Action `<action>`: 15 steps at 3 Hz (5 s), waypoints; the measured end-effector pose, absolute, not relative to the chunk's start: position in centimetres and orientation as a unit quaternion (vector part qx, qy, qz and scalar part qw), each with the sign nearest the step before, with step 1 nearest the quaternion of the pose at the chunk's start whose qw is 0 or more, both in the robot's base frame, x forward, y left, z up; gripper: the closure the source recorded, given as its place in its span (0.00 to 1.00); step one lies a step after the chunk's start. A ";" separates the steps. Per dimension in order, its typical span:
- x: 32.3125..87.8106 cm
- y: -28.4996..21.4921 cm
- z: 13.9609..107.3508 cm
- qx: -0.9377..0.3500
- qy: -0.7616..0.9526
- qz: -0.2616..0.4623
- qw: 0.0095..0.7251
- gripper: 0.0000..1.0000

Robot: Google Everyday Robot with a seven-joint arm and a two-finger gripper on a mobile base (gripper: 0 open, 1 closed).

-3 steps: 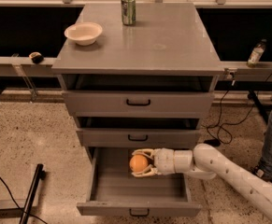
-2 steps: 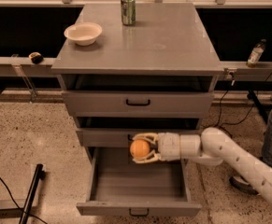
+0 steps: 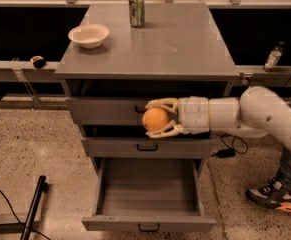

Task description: Pick orange from bottom drawer and place on counter

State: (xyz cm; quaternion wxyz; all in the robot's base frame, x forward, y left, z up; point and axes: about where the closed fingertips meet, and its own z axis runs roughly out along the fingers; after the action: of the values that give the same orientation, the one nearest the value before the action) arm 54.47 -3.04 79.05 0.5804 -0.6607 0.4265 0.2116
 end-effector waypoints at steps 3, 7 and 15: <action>69.3 -5.1 89.0 -0.607 0.565 0.190 0.526 1.00; 79.8 -8.0 89.1 -0.452 0.591 0.282 0.607 1.00; 78.3 -10.2 89.0 -0.469 0.671 0.226 0.527 0.00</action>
Offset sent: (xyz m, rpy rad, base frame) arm 0.2128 -0.0700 0.1599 -0.0701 0.2758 -0.4494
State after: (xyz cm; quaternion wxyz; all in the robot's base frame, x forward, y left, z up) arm 78.33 -10.20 88.99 0.5274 -0.4695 0.6709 0.2265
